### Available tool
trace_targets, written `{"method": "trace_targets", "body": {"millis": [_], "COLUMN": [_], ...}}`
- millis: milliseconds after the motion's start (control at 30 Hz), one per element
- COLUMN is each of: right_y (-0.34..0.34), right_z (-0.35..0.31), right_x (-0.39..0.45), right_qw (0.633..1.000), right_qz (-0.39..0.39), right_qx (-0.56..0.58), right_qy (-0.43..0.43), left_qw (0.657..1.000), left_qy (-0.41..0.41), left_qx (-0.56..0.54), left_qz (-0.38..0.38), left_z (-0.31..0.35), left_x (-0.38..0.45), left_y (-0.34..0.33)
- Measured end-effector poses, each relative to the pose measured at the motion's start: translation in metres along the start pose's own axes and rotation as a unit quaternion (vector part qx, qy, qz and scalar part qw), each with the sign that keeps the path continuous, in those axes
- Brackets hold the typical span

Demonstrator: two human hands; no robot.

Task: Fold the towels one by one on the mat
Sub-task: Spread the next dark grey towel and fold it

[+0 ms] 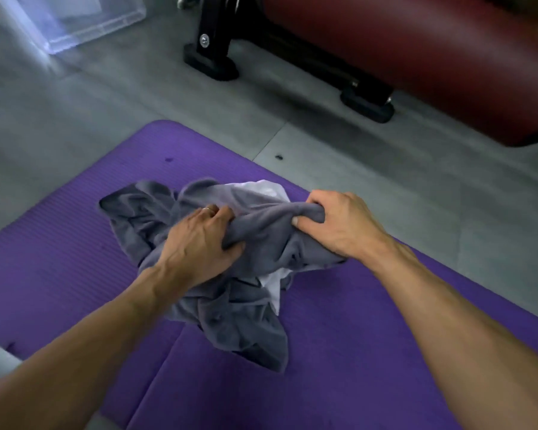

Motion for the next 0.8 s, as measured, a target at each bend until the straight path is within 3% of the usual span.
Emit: {"method": "trace_targets", "body": {"millis": [100,233,400,500,567,700,733,800], "right_y": [0.003,0.024,0.100,0.106,0.073,-0.050,-0.072,-0.097], "right_z": [0.067,0.163,0.266,0.316,0.343,0.377,0.387,0.412], "right_x": [-0.044,-0.124,-0.231,-0.292,-0.334,-0.433,-0.453,-0.473], "right_qw": [0.999,0.994,0.973,0.967,0.969,0.943,0.933,0.930], "right_qz": [-0.004,0.005,0.103,0.100,0.023,-0.276,-0.324,-0.346], "right_qx": [0.010,0.011,-0.158,-0.206,-0.225,-0.181,-0.153,-0.111], "right_qy": [-0.051,-0.110,-0.129,-0.114,-0.102,-0.039,-0.040,-0.056], "left_qw": [0.998,0.993,0.965,0.948,0.932,0.861,0.842,0.825], "left_qy": [-0.039,-0.088,-0.183,-0.225,-0.238,-0.274,-0.282,-0.287], "left_qx": [-0.038,-0.011,0.078,0.111,0.153,0.242,0.250,0.242], "left_qz": [0.011,-0.072,-0.170,-0.196,-0.226,-0.353,-0.386,-0.423], "left_z": [0.052,0.150,0.297,0.362,0.392,0.415,0.416,0.418], "left_x": [0.005,0.014,0.013,-0.003,-0.027,-0.105,-0.124,-0.150], "left_y": [-0.014,-0.058,-0.126,-0.177,-0.222,-0.326,-0.347,-0.381]}}
Point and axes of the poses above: each hand's wrist, its own x-axis towards the middle knuckle, its own y-axis out of the back of the hand, z = x × y, the point moved 10 cm from there along x, towards the middle knuckle, and after that the axes turned 15 degrees about -x, right-handed, at the moved point
